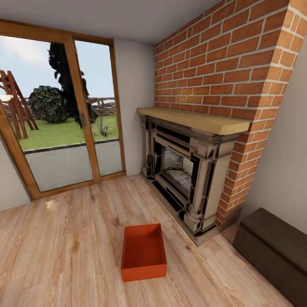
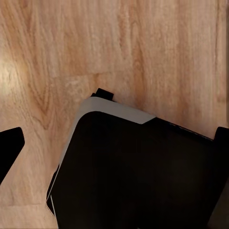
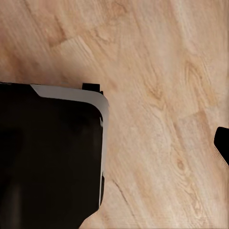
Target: Move the two storage containers from the living room to the garage. In the garage, place one container on the floor and stack the other container on top of it (either order is fine).
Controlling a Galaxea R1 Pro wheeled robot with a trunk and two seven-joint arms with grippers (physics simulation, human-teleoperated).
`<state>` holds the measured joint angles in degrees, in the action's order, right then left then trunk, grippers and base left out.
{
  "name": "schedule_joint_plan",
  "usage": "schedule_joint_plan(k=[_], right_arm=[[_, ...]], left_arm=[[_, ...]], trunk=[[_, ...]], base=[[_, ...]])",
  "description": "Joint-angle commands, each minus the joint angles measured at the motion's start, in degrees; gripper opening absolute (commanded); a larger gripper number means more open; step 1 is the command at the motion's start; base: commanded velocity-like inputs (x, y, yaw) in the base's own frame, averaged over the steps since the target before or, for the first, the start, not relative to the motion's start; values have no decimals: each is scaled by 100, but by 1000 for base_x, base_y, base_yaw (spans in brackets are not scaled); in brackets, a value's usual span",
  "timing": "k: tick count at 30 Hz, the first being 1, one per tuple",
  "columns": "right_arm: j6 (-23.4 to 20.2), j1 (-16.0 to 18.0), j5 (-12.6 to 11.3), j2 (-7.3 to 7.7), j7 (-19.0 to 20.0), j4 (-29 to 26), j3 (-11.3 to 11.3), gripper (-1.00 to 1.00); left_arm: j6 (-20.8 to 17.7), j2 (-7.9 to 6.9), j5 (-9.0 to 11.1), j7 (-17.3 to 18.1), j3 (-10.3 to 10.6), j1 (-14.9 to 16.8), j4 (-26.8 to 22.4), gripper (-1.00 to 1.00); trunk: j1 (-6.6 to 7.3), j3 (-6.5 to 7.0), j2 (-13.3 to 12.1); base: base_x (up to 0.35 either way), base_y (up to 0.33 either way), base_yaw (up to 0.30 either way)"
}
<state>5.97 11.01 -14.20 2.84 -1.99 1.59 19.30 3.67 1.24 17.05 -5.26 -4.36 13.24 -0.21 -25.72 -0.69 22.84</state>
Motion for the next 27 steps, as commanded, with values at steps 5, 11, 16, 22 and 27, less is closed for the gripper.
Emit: schedule_joint_plan(k=[5,11,16,22,27], right_arm=[[9,7,-55,-6,-3,17,56,100],[2,7,-57,-7,-3,17,56,100],[1,7,-57,-4,2,17,56,100],[1,7,-57,-3,6,17,56,100],[-2,7,-57,-6,24,17,56,100]], left_arm=[[20,1,0,-10,-41,3,3,100],[20,-1,0,-10,-46,2,3,100],[20,2,0,-10,-46,2,3,100],[23,2,0,-10,-45,3,3,100],[28,-1,0,-10,-44,4,3,100]], trunk=[[-6,-7,8],[-6,-7,8],[-6,-7,8],[-6,-7,8],[-6,-7,8]], base=[[324,0,0],[324,0,0],[324,0,0],[324,0,0],[323,0,0]])
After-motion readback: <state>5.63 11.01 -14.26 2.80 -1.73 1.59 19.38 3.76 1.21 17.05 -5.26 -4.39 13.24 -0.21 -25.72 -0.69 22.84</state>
